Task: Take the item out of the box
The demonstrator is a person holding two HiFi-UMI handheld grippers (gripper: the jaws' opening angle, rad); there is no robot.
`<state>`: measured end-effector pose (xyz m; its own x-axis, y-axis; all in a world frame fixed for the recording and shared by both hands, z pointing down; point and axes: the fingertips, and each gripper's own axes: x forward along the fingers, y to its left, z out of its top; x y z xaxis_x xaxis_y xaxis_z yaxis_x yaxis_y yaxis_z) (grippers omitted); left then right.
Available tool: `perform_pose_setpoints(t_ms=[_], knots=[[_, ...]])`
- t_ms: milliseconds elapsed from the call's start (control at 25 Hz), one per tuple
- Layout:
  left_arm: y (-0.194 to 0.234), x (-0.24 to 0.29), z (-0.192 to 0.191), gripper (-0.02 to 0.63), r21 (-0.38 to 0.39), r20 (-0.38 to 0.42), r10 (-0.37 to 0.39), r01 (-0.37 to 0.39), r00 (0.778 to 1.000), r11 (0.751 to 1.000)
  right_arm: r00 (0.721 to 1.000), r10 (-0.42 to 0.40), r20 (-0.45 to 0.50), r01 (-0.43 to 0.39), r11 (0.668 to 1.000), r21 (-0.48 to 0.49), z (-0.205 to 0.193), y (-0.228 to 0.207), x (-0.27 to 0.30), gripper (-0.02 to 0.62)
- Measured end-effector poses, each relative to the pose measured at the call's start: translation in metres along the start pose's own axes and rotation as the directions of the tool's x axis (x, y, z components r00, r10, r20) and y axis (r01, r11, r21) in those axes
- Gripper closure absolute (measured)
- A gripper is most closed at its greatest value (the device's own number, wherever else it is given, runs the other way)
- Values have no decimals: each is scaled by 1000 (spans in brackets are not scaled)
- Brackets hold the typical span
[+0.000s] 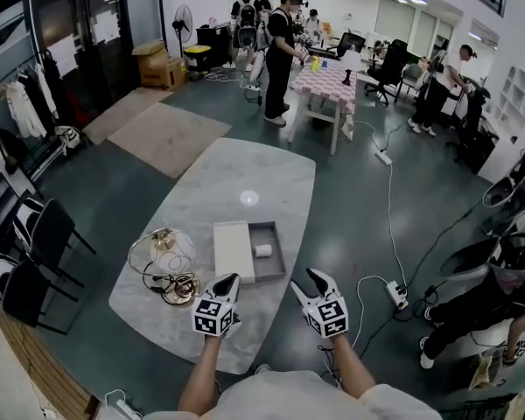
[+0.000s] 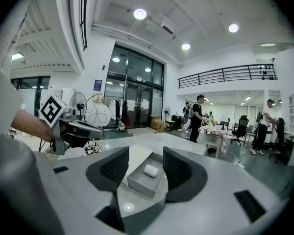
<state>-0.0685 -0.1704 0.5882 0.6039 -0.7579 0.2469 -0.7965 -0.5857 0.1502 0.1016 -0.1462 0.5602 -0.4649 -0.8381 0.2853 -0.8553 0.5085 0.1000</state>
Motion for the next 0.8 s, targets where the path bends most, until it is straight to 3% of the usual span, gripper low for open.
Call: perform_pose_setpoints(t_ms=[800], knots=[[15,20,-4,591,-5,-46,-2,2,999,1000,1000,8,-22,-7,1000,27,-6,-14,25,377]])
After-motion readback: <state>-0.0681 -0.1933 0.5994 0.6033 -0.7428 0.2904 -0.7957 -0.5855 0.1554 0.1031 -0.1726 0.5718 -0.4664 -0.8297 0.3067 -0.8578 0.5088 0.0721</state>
